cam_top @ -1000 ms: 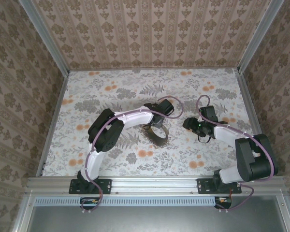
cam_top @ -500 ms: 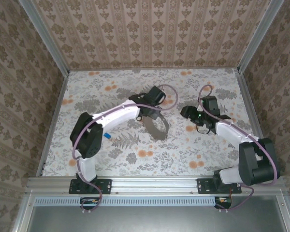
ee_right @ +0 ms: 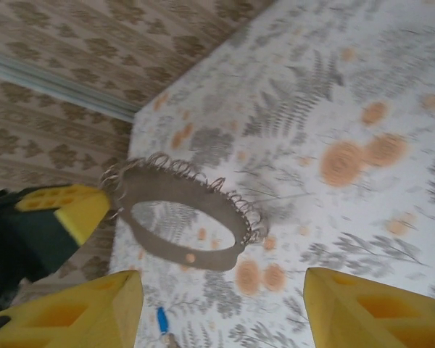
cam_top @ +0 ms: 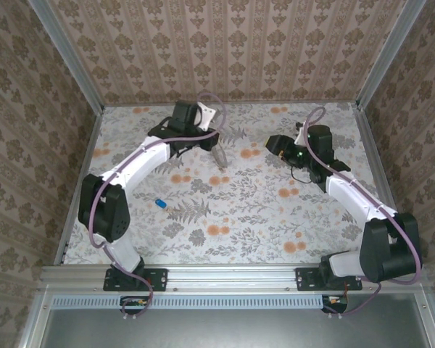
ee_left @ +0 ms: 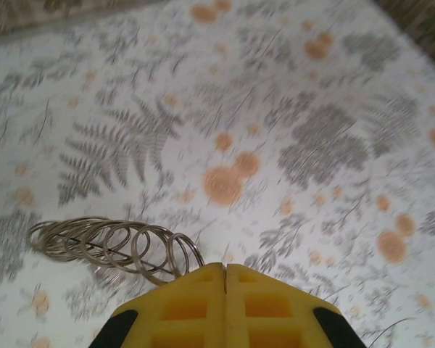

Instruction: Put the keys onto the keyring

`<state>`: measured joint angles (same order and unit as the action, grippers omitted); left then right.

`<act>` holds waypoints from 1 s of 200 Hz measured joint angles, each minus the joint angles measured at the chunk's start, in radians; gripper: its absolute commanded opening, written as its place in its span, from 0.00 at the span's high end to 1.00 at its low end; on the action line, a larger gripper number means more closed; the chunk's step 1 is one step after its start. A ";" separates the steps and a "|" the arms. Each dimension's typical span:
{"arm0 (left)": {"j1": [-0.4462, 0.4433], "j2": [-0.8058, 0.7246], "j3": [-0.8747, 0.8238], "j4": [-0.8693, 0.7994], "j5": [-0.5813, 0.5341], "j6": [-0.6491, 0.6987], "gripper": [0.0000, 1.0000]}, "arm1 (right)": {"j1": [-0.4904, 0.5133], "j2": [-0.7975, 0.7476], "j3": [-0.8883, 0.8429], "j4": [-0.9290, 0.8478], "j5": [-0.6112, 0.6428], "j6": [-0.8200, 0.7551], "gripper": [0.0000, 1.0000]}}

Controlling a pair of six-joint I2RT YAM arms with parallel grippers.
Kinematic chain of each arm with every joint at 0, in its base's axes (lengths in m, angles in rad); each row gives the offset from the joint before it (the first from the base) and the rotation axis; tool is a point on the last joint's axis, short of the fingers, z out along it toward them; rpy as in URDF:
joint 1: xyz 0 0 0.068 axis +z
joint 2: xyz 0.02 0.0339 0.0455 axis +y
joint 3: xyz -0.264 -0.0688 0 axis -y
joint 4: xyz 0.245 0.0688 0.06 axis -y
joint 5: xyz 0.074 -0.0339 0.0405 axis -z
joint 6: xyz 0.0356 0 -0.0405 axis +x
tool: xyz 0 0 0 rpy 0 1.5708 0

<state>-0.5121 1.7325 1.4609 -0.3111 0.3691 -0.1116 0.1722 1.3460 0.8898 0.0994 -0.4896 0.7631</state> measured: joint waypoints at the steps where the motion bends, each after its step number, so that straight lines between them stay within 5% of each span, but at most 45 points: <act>1: 0.004 0.000 0.000 0.008 0.010 0.000 1.00 | 0.003 0.000 0.002 0.003 -0.001 0.000 0.39; 88: 0.041 -0.045 -0.069 0.364 0.452 -0.080 1.00 | 0.058 0.003 0.047 0.240 -0.175 -0.081 0.49; 200: 0.035 -0.190 -0.160 0.630 0.624 -0.237 1.00 | 0.109 0.005 0.112 0.470 -0.320 0.006 0.61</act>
<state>-0.4770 1.5421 1.3006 0.3187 0.9928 -0.3489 0.2817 1.3506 1.0016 0.5690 -0.8093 0.7696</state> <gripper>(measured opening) 0.045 0.388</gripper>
